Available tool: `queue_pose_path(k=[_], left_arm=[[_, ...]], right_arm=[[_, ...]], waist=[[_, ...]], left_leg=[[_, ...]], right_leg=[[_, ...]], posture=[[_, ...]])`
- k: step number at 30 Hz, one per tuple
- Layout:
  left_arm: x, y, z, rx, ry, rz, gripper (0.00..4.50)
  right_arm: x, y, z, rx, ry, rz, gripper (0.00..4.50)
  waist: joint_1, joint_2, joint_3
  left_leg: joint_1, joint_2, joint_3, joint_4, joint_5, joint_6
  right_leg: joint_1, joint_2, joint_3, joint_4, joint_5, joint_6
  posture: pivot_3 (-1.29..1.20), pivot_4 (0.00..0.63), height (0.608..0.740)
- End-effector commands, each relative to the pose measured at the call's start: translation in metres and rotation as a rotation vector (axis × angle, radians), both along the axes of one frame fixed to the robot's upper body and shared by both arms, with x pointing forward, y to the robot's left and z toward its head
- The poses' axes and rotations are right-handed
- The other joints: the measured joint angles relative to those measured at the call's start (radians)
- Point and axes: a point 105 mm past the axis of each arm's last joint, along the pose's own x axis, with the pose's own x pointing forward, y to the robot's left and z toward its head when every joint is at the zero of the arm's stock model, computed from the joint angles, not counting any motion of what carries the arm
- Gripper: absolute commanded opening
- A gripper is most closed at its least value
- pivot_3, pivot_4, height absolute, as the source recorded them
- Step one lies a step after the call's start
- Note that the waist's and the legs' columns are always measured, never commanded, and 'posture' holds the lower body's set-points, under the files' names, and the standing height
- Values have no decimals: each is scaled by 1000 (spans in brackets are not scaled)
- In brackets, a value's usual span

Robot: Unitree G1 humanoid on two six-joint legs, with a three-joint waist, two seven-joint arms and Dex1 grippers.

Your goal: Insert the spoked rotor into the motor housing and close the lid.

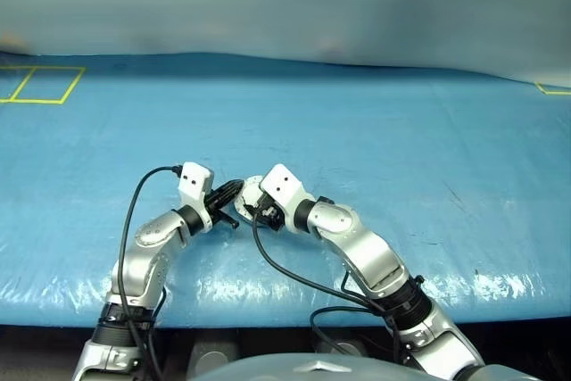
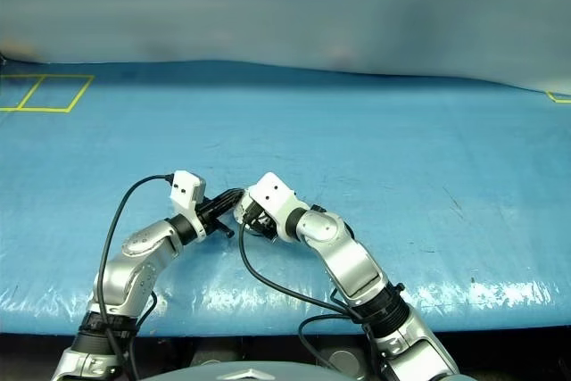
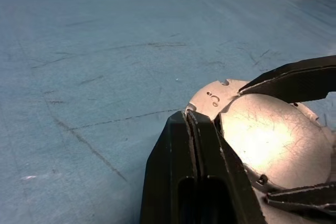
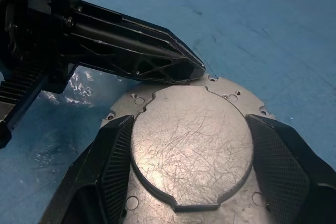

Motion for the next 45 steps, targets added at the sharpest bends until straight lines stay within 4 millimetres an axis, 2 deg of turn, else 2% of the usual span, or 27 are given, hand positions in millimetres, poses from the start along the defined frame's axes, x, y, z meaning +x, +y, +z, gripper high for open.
queue_pose_path(k=[1, 7, 12, 18, 22, 23, 28, 32, 36, 45], left_arm=[[-1, -6, 4, -9, -4, -27, 25], [-5, -12, -6, 25, 43, -68, 25], [-13, -24, -1, -27, 43, -149, 25], [-13, -24, 0, -25, 43, -158, 25], [-12, -20, 3, -20, 31, -152, 0], [-11, -19, 3, -18, 30, -152, 0], [-11, -17, 5, -8, 11, -150, 0], [-11, -17, 7, -10, 0, -157, 0], [-10, -19, 8, -5, -11, -164, 0], [-9, -23, 8, -6, -16, -174, 0]], right_arm=[[4, -9, -9, -36, 18, -50, 3029], [3, -7, -9, -34, 19, -48, 3029], [2, -7, -10, -32, 25, -50, 3029], [3, -9, -10, -14, 29, -68, 3029], [3, -15, -7, 26, 36, -108, 4330], [2, -17, -4, 52, 42, -118, 4468], [-12, -31, 14, 210, 76, -120, 4468], [-23, -46, 23, 389, 185, -171, 4468], [-28, -53, 18, 525, 337, -264, 4468], [-35, -37, 6, 792, 645, -331, 4468]], waist=[[0, 0, 0], [1, 0, 0], [1, 0, 0], [3, 0, -1], [7, -1, -1], [10, -1, -1], [21, -1, -1], [23, -1, 0], [22, 0, 0], [24, 0, 0]], left_leg=[[0, 0, 0, 0, 0, 0], [1, 0, 0, 0, 0, 0], [1, 0, 0, 0, 0, 0], [1, 0, 0, 0, 0, 0], [1, 0, 0, 0, 0, 0], [0, 0, 0, 0, 0, 0], [-3, 0, 0, -1, 0, 0], [-3, 0, 0, -2, 0, 0], [-4, 0, 0, -2, 0, 0], [-6, 0, 0, -2, 0, 0]], right_leg=[[0, 0, 0, 0, 0, 0], [0, 0, 0, 0, 0, 0], [0, 0, 0, 0, 0, 0], [-1, 0, 0, -1, 0, 0], [-1, 0, 0, -1, 0, 0], [-1, 0, 0, -1, 0, 0], [-1, 0, 0, -2, 0, 0], [-2, 0, 0, -2, 0, -1], [-3, 0, 0, -1, -1, -1], [-4, 0, 0, -2, -1, -1]], posture=[[0, 150, 740], [0, 150, 740], [0, 150, 740], [0, 150, 740], [0, 150, 740], [0, 150, 740], [0, 150, 740], [0, 150, 740], [0, 150, 740], [0, 150, 740]])
